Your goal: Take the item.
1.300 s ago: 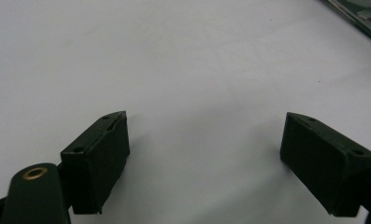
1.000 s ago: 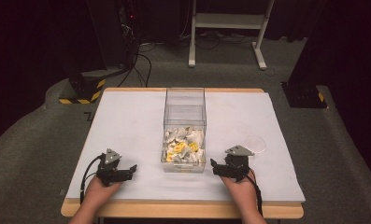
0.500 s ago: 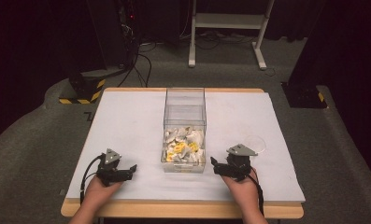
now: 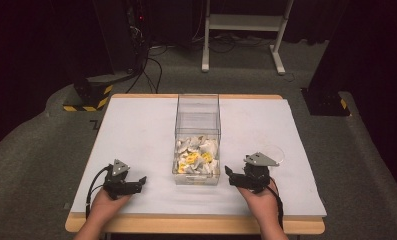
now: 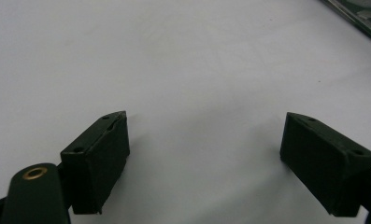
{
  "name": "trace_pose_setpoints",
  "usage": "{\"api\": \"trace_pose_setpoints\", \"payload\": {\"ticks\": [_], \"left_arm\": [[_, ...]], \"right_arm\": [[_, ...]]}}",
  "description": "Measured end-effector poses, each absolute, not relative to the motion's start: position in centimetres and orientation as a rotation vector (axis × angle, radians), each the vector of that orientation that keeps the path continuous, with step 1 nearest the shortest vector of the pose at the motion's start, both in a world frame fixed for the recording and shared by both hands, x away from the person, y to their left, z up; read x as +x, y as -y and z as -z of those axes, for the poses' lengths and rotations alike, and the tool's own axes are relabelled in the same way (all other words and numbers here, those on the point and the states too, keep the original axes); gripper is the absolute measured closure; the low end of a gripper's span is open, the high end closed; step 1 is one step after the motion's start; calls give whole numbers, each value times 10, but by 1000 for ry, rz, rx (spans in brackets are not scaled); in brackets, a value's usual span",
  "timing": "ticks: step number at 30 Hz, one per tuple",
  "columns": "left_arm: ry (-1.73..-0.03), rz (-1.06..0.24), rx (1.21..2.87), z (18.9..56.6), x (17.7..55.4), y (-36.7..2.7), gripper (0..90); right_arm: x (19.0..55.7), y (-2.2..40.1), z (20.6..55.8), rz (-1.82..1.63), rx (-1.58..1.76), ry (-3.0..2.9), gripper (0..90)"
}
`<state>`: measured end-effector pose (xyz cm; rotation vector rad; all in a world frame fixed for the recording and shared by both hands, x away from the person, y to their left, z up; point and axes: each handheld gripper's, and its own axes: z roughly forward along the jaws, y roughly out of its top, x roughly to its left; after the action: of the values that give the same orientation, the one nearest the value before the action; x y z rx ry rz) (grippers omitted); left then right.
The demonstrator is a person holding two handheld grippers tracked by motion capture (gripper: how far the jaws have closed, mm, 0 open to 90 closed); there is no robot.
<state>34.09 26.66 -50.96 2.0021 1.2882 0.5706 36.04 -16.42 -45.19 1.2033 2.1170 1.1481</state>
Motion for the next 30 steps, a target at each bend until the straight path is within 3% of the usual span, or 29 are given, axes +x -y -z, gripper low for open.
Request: {"api": "trace_pose_setpoints", "payload": {"ticks": [30], "left_arm": [[-1288, -570, 2002, 510, 341, -267, 162]], "right_arm": [[358, 126, 416, -1268, 1070, -2155, 181]]}}
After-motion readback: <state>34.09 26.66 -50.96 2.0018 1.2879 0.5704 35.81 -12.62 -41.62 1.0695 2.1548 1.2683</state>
